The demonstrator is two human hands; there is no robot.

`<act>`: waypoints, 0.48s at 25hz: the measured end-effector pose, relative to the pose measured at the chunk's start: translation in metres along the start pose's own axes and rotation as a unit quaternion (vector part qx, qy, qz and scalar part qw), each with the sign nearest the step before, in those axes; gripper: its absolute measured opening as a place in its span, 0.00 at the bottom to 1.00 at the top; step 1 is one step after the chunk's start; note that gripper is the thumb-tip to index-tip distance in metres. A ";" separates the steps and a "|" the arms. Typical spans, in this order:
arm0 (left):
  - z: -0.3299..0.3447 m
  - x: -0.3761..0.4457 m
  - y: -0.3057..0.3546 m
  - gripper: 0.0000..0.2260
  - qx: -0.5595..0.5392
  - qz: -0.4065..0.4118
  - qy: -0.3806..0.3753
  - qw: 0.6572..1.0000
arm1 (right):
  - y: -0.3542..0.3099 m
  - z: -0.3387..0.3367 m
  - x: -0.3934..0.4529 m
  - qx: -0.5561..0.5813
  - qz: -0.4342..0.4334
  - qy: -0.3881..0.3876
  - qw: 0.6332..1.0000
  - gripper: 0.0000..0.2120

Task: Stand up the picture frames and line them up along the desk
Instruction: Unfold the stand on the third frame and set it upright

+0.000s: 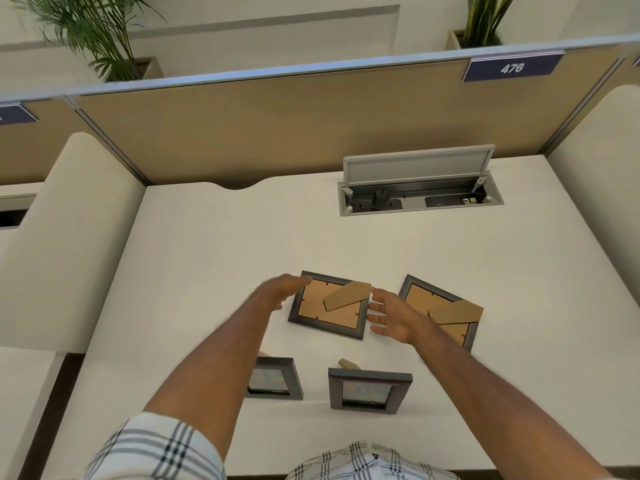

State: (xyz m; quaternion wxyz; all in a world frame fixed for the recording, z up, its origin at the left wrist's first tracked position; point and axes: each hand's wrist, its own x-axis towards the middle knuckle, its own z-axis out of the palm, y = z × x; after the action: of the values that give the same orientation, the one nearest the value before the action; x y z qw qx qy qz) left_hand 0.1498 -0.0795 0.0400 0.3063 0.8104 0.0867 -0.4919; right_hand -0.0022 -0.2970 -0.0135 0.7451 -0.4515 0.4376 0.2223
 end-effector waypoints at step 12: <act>-0.004 0.043 0.004 0.28 -0.044 -0.085 -0.027 0.995 | -0.011 -0.005 0.019 0.006 0.019 0.003 1.000 0.14</act>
State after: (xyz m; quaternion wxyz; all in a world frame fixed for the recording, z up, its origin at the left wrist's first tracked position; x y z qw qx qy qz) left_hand 0.1761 -0.0874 0.0061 0.3005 0.7721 0.1687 -0.5340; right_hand 0.0135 -0.3084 -0.0257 0.7422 -0.4393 0.4494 0.2327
